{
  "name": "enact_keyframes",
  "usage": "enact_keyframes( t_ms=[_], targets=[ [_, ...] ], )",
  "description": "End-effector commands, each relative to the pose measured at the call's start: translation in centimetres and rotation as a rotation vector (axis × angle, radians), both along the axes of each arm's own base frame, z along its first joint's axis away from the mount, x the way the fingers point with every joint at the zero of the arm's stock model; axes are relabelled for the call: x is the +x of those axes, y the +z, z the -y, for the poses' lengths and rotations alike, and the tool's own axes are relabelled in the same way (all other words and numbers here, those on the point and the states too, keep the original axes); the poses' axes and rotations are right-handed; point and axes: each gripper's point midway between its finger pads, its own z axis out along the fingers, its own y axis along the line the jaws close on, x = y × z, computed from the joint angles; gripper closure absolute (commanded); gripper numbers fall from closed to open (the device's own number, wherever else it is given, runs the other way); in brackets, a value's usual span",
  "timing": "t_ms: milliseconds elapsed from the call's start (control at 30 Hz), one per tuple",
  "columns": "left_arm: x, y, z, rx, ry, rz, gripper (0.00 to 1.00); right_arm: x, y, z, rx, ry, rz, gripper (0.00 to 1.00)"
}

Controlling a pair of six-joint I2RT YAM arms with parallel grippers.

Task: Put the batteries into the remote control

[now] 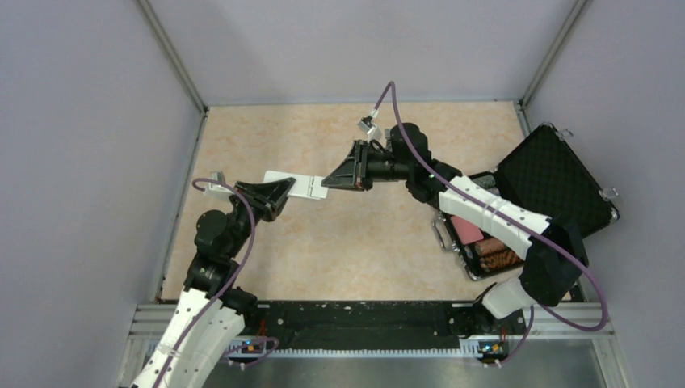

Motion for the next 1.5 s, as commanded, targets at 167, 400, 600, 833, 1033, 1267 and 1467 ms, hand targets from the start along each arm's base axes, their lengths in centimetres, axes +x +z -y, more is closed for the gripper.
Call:
enact_keyframes(
  t_ms=[167,400,600,833,1033,1267,1467],
  targets=[
    [-2.9,8.3,0.5,-0.126,-0.087,0.277,1.0,-2.4,-1.3,-1.0,-0.008,0.125,-0.049,0.89],
    [-2.7,8.3,0.8,-0.111,-0.097,0.278,1.0,-2.0,-2.4,-0.7,-0.112,0.136,0.0,0.86],
    [-2.6,8.7,0.8,-0.118,-0.098,0.284,1.0,-2.0,-3.1,-0.5,-0.148,0.124,0.004,0.82],
    [-2.5,9.0,1.0,-0.127,-0.107,0.288,1.0,-1.9,-3.4,-1.0,-0.163,0.128,0.017,0.81],
    [-2.5,9.1,1.3,-0.131,-0.128,0.306,1.0,-1.9,-3.2,-1.3,-0.157,0.133,0.026,0.79],
    [-2.9,10.2,1.5,-0.15,-0.15,0.353,1.0,-1.8,-3.2,-1.7,-0.157,0.128,0.037,0.78],
    [-3.2,11.0,1.6,-0.173,-0.168,0.385,1.0,-1.7,-3.3,-2.1,-0.158,0.122,0.037,0.76]
  ],
)
